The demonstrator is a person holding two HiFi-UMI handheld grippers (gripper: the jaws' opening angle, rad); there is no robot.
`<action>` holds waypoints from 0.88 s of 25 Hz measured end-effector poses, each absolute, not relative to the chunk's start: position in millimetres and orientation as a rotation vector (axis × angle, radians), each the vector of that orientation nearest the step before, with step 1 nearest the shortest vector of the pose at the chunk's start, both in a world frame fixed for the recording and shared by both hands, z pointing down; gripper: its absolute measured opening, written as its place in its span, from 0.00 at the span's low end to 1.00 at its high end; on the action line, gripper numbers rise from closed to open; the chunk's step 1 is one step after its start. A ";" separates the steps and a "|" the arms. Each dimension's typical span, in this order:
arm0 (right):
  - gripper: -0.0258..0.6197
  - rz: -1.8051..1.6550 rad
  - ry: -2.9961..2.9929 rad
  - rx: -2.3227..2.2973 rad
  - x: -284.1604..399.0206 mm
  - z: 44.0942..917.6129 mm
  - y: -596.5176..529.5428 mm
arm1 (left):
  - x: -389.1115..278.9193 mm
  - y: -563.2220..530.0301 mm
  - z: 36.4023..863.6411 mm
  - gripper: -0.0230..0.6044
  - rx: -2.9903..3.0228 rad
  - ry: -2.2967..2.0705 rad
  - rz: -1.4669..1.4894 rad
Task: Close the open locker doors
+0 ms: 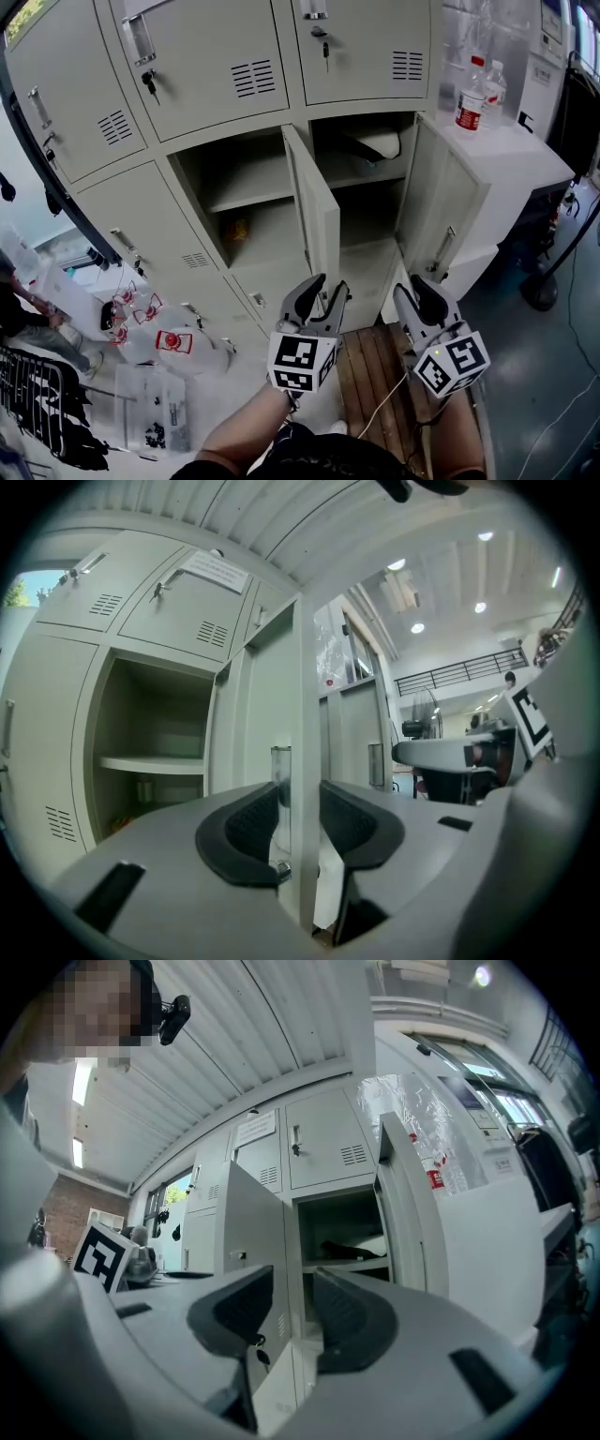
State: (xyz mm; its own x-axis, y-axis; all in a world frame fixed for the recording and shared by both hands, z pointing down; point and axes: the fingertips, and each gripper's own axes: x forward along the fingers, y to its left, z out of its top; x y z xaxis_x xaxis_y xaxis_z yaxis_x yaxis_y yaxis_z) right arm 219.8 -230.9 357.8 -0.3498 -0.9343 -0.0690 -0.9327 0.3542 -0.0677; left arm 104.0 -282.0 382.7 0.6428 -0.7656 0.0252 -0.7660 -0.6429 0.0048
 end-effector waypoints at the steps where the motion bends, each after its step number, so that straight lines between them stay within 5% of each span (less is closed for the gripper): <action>1: 0.23 -0.028 2.504 -1.729 218.7 357.3 -232.3 | 102.5 -281.7 382.2 0.25 2.835 -1.320 0.035; 22: 0.23 -0.082 2.564 -1.580 122.7 358.2 -300.7 | -22.8 -299.2 380.0 0.19 2.793 -1.481 0.021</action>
State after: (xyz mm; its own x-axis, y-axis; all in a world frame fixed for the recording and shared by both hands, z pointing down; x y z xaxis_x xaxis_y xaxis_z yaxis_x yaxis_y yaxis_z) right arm 122.7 -300.7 358.2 -0.4438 -0.8925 -0.0807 -0.8855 0.4506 -0.1132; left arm -22.8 -299.2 380.0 0.5613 -0.8276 0.0027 -0.8274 -0.5612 -0.0237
